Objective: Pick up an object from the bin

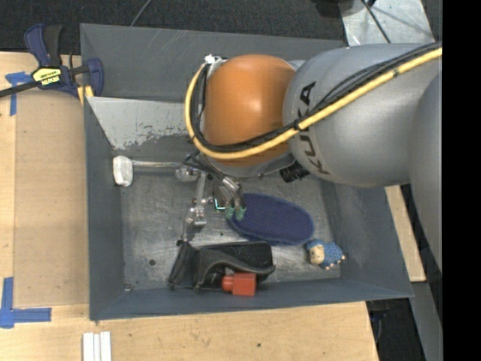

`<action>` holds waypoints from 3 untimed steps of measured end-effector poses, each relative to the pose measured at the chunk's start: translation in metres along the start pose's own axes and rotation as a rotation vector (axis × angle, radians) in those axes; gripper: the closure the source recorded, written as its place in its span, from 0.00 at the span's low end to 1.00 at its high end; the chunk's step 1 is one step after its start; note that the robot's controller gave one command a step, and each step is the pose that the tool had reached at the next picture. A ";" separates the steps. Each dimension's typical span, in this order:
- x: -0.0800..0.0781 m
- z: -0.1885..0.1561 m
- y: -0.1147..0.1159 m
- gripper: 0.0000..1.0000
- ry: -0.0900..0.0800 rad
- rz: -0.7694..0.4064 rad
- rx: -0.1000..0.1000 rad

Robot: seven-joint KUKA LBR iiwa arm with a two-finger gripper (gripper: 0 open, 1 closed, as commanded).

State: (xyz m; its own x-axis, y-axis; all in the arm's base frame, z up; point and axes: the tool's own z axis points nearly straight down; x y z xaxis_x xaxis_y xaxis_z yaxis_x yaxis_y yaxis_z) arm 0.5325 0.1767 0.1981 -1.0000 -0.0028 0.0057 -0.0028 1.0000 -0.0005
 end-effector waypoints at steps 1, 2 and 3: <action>0.048 0.023 -0.021 0.00 -0.001 0.075 0.001; 0.050 0.084 -0.074 0.00 -0.002 0.375 0.001; 0.047 0.118 -0.082 0.00 -0.003 0.148 0.000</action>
Offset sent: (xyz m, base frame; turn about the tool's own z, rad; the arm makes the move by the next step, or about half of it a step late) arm -0.0464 -0.0192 -0.0212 0.0746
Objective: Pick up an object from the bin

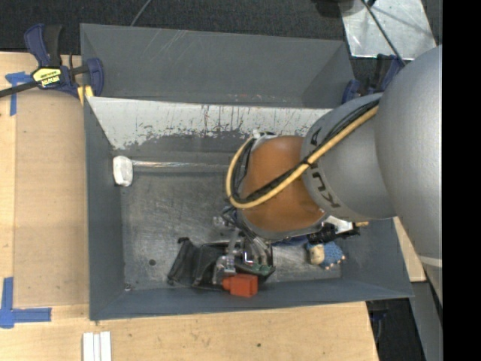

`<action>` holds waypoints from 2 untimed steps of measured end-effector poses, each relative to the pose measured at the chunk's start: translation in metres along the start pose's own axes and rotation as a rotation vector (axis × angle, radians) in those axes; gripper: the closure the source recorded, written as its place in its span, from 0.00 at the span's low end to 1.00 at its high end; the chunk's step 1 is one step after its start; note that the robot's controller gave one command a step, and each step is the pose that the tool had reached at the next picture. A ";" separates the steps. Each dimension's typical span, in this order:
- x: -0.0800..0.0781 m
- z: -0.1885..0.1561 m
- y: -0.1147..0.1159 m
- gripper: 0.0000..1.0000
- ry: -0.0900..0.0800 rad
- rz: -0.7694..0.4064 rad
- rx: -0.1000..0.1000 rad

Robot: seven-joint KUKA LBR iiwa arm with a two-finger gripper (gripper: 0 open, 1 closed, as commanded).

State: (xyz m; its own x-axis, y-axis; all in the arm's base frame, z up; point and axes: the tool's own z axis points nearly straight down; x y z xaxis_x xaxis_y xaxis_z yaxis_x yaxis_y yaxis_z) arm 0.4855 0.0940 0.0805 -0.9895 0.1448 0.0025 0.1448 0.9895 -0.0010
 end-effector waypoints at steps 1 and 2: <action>0.000 -0.001 0.001 1.00 -0.001 0.001 -0.002; -0.005 -0.121 -0.007 1.00 -0.008 0.031 -0.002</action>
Offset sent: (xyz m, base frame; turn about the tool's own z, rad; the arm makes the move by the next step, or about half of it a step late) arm 0.0000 0.0000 0.0000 0.0000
